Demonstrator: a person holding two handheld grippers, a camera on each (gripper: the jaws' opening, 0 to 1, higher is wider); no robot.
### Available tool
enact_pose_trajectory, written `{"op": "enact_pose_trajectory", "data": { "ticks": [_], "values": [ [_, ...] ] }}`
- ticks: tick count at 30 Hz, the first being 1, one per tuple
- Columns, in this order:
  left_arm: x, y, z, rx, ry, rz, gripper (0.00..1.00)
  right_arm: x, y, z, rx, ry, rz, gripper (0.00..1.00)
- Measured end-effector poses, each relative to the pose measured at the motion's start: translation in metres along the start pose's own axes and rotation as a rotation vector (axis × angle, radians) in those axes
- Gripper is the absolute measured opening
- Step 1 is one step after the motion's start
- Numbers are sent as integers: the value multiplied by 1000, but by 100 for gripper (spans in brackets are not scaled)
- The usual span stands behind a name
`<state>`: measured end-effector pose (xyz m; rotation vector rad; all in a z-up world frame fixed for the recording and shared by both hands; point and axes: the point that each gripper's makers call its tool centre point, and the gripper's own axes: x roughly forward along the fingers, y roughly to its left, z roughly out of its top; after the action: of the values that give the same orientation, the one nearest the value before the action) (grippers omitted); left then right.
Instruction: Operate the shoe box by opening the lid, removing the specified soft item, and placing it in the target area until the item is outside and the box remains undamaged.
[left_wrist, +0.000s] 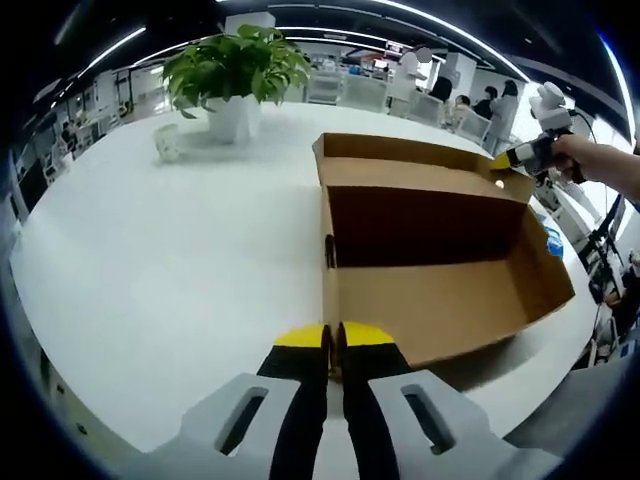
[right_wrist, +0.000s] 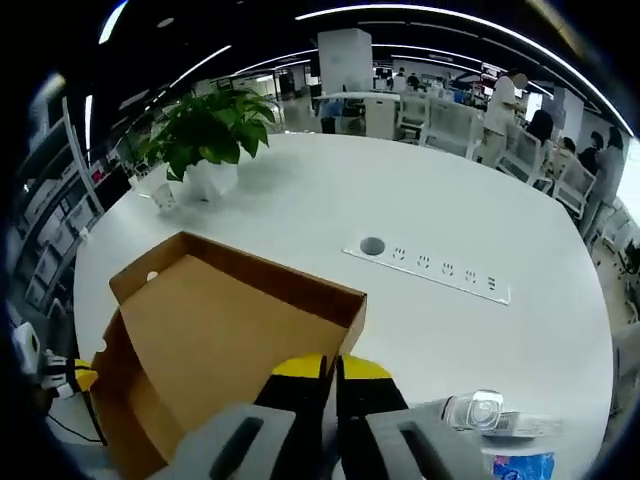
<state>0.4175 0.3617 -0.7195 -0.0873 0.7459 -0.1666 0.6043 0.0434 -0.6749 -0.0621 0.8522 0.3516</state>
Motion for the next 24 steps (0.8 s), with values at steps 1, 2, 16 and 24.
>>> {"op": "enact_pose_trajectory", "data": {
  "ticks": [1,2,16,24],
  "values": [
    [0,0,0,2,0,0,1,-2,1,0,0,-6,0,0],
    [0,0,0,1,0,-1,1,-3,1,1,-1,-14,1,0],
    [0,-1,1,9,-6,-6,1,-24,1,5,22,-73,11,0],
    [1,-2,1,12,-8,-6,2,-38,5,11,22,-121,23,0]
  ]
}}
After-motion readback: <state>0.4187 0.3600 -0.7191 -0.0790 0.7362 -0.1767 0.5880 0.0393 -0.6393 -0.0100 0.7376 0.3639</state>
